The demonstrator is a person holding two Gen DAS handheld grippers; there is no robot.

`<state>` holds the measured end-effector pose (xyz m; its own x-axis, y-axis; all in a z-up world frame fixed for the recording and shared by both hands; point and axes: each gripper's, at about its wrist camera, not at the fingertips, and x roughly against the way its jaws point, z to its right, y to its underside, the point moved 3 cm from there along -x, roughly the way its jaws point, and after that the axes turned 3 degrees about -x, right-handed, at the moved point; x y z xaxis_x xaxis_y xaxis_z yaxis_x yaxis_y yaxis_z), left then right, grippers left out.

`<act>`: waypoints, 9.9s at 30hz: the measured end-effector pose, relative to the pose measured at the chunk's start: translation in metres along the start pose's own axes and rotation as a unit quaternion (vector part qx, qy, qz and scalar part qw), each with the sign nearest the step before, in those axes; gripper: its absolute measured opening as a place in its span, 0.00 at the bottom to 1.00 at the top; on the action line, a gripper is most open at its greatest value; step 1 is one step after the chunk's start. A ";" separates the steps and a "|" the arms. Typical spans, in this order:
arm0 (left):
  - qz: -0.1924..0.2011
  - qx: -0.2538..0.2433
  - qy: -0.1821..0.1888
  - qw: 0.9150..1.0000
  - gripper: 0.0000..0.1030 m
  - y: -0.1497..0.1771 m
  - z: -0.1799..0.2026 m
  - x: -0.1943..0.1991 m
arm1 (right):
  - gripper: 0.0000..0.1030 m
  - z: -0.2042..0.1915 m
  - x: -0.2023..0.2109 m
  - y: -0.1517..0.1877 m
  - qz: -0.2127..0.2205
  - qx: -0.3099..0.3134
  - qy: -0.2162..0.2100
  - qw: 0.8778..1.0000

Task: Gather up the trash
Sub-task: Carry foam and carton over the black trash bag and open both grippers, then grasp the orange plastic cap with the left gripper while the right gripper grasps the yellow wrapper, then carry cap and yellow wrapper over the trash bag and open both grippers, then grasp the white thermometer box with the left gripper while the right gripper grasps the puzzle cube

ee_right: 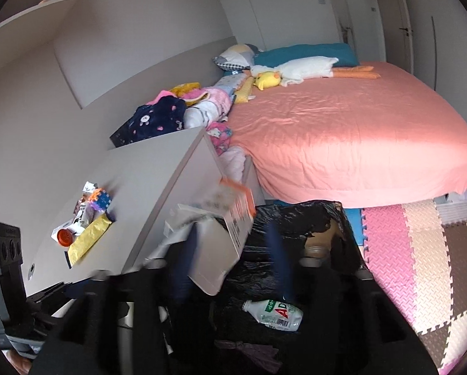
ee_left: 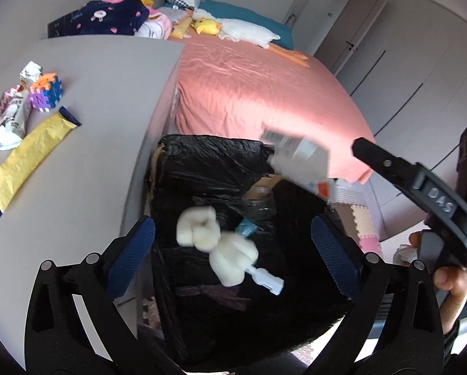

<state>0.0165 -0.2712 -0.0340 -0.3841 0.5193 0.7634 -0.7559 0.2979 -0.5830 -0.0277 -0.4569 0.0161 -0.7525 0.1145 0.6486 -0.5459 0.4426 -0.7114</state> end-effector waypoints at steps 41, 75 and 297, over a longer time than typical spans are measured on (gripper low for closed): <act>0.045 0.055 -0.101 0.992 0.94 0.003 -0.123 0.049 | 0.85 -0.111 -0.054 0.020 -0.042 0.074 -0.074 0.994; 0.070 0.165 -0.180 0.967 0.93 -0.002 -0.279 0.061 | 0.85 -0.253 -0.141 0.057 -0.142 0.095 -0.123 0.978; 0.050 0.340 -0.207 0.916 0.94 -0.030 -0.346 0.052 | 0.87 -0.282 -0.197 0.019 -0.117 0.247 -0.112 0.955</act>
<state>0.2023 0.0244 -0.0729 -0.5317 0.1268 0.8374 -0.8070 -0.3758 -0.4555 0.2139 -0.2197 -0.0491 -0.6181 -0.1548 0.7707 -0.7746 -0.0470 -0.6307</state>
